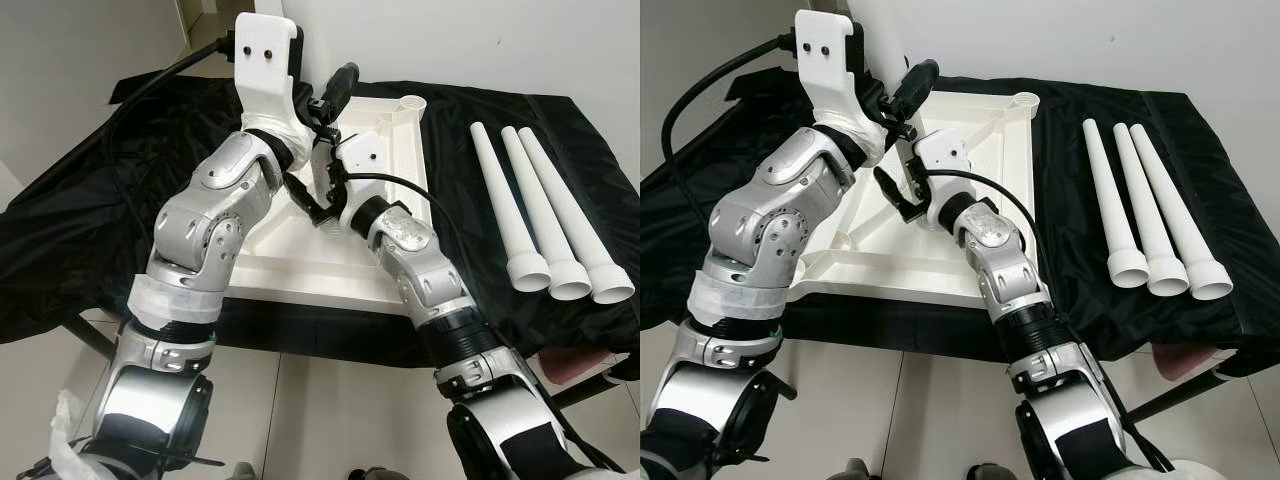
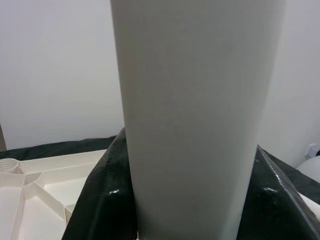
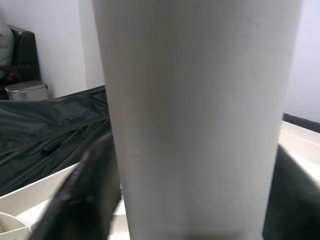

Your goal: Building children table

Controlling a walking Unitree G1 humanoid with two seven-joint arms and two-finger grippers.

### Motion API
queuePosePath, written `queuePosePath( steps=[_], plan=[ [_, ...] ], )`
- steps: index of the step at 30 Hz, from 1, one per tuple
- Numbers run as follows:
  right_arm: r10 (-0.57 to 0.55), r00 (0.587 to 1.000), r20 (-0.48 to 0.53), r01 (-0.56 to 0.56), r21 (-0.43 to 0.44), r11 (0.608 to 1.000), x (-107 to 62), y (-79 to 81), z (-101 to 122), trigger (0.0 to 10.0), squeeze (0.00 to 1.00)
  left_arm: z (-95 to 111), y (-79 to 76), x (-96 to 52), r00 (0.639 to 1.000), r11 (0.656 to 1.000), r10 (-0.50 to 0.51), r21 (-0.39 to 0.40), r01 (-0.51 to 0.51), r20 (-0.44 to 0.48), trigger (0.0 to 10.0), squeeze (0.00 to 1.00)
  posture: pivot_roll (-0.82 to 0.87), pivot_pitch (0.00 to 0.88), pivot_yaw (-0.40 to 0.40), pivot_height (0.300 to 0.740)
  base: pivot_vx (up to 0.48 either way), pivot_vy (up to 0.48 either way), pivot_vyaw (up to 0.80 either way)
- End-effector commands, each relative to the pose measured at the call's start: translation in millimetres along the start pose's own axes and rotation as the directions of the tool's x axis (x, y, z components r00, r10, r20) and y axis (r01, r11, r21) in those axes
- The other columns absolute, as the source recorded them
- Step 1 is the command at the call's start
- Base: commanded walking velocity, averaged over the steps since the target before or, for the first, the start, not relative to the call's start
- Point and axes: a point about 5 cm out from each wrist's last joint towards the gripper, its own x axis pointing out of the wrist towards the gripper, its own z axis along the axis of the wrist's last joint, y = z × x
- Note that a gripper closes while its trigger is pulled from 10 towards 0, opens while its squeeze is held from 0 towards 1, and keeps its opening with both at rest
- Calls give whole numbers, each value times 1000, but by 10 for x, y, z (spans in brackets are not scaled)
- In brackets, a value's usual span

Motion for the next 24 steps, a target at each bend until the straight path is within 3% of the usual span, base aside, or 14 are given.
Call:
queuePosePath(
  steps=[1, 12, 13, 14, 15, 18, 19, 24],
  plan=[
    [10, 1000, 8, -10, 0, 1000, 34, 26, 23, 0, 0, 76, -50, 1, 999, 1000, -27, 15, 27, 32, 10000, 0, -17, 58, 49, 740, 0, 0, 0],
    [7, 999, -44, -8, -16, 1000, 29, 24, -73, 0, 0, 79, -116, 12, 999, 999, -45, 15, 44, 31, 10000, 0, -17, 61, 50, 740, 0, 0, 0],
    [-5, 999, -51, 4, -20, 1000, 31, 18, -82, 7725, 0, 76, -131, 9, 998, 999, -50, 14, 50, 32, 10000, 0, -18, 62, 52, 740, 0, 0, 0],
    [-5, 999, -51, 4, -20, 1000, 31, 18, -82, 7725, 0, 76, -131, 9, 998, 999, -50, 14, 50, 32, 10000, 0, -18, 62, 52, 740, 0, 0, 0],
    [-8, 999, -53, 7, -17, 1000, 32, 18, -84, 10000, 0, 75, -139, 8, 998, 999, -52, 11, 52, 31, 10000, 0, -19, 62, 53, 740, 0, 0, 0],
    [-14, 998, -55, 14, -9, 1000, 36, 20, -82, 10000, 0, 63, -159, 7, 998, 998, -60, 12, 60, 26, 10000, 0, -18, 64, 51, 740, 0, 0, 0],
    [-17, 998, -55, 17, -4, 1000, 37, 22, -83, 10000, 0, 59, -167, 5, 997, 998, -66, 3, 66, 27, 10000, 1000, -19, 65, 51, 740, 0, 0, 0],
    [-47, 997, -54, 49, 27, 998, 34, 15, -82, 10000, 0, 78, -214, -25, 992, 992, -119, -35, 121, 48, 10000, 1000, -20, 69, 49, 740, 0, 0, 0]
  ],
)
